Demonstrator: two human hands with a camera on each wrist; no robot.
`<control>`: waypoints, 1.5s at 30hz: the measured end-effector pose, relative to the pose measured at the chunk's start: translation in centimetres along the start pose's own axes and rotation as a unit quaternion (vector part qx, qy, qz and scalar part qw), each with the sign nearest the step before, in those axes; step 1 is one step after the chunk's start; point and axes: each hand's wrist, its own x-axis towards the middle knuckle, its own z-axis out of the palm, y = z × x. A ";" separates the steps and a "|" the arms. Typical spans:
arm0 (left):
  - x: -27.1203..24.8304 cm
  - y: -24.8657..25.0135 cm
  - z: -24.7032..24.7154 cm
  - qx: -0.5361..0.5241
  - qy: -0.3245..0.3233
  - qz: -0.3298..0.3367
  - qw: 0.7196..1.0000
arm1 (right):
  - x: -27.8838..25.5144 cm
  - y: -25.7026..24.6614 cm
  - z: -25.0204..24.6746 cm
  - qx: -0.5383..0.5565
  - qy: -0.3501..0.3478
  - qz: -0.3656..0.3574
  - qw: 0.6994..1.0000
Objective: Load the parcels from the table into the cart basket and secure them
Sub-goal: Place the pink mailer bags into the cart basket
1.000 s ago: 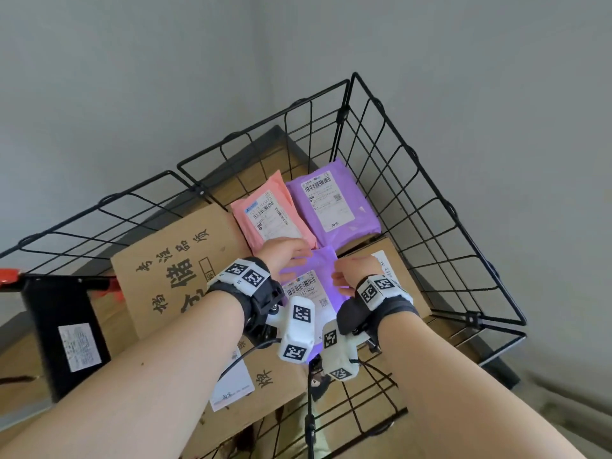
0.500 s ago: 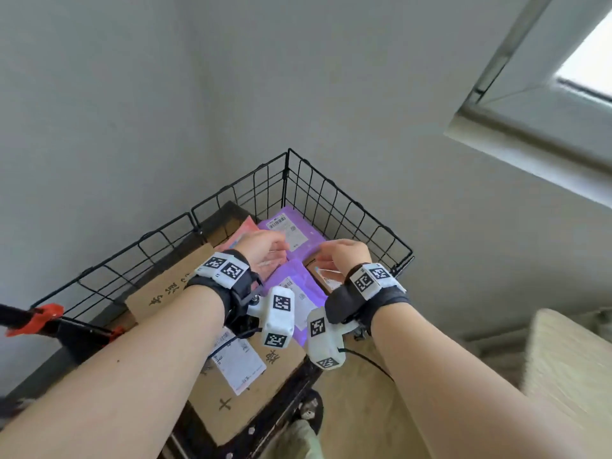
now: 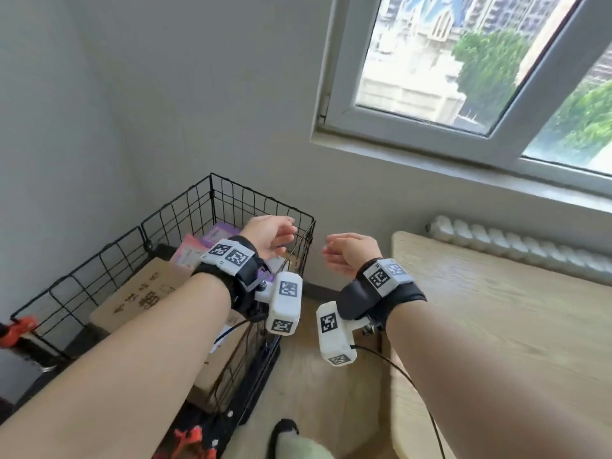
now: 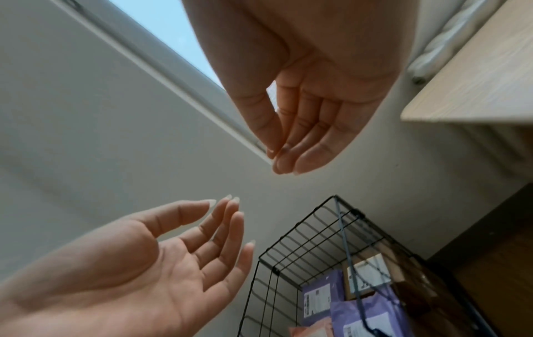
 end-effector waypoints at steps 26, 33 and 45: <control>-15.0 -12.9 37.5 0.129 -0.191 -0.024 0.973 | -14.9 8.0 -42.5 0.123 0.222 -0.016 0.967; -18.5 -18.9 50.2 0.142 -0.219 -0.051 0.964 | -17.8 11.0 -57.1 0.146 0.253 0.000 0.956; -15.7 -22.7 60.4 0.197 -0.186 -0.086 0.959 | -13.2 14.4 -69.0 0.204 0.271 0.052 0.939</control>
